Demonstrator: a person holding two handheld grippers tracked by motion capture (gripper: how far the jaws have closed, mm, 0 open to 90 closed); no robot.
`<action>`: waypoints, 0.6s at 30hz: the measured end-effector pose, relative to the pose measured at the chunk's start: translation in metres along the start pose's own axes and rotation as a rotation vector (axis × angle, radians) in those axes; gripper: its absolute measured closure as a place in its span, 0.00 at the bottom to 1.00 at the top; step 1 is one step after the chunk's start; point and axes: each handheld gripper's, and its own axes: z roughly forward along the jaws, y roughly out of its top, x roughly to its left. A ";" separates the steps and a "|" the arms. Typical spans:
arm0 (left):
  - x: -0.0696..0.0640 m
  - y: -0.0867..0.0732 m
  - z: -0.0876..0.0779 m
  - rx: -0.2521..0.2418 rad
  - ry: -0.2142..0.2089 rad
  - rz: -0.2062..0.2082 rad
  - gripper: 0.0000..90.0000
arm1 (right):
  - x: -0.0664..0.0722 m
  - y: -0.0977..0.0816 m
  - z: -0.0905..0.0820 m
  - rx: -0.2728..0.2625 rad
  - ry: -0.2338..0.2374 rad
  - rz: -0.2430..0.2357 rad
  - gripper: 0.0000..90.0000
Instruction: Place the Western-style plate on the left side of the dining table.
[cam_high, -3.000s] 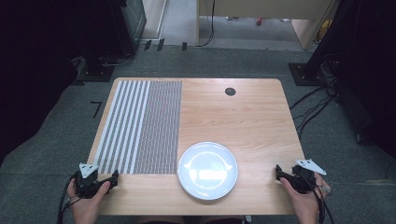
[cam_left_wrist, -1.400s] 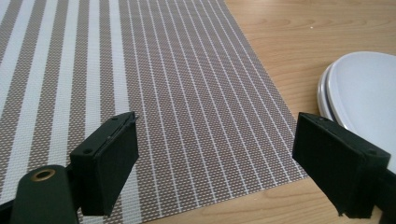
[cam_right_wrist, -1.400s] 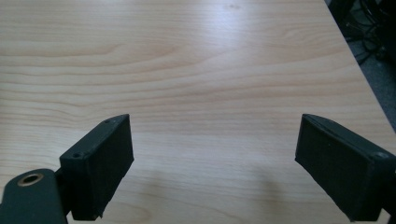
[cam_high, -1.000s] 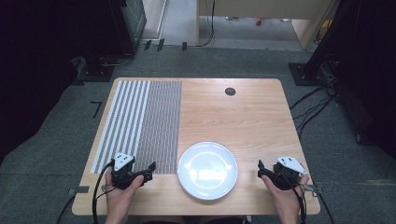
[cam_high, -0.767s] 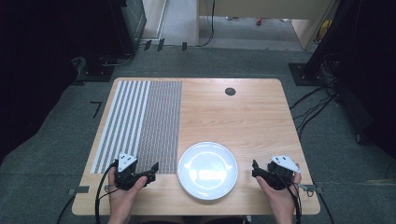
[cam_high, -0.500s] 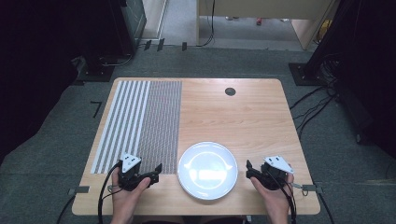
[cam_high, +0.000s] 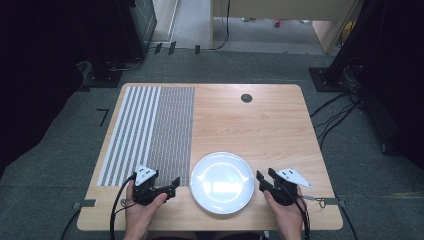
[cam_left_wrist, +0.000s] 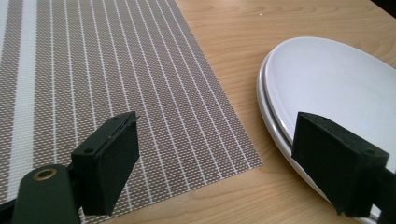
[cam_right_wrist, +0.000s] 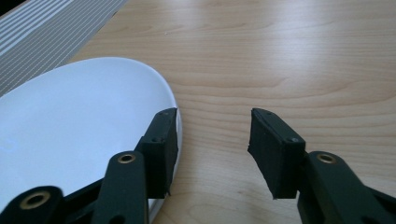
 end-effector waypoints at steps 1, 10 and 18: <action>-0.001 0.000 0.000 0.001 -0.001 0.003 0.17 | 0.001 -0.001 0.001 0.000 0.003 0.003 0.61; -0.010 -0.004 0.006 0.016 -0.030 -0.024 0.30 | 0.010 -0.006 0.008 0.034 0.065 0.045 0.68; -0.016 -0.008 0.010 0.031 -0.111 -0.040 0.55 | 0.004 -0.011 0.010 0.019 0.094 0.146 0.82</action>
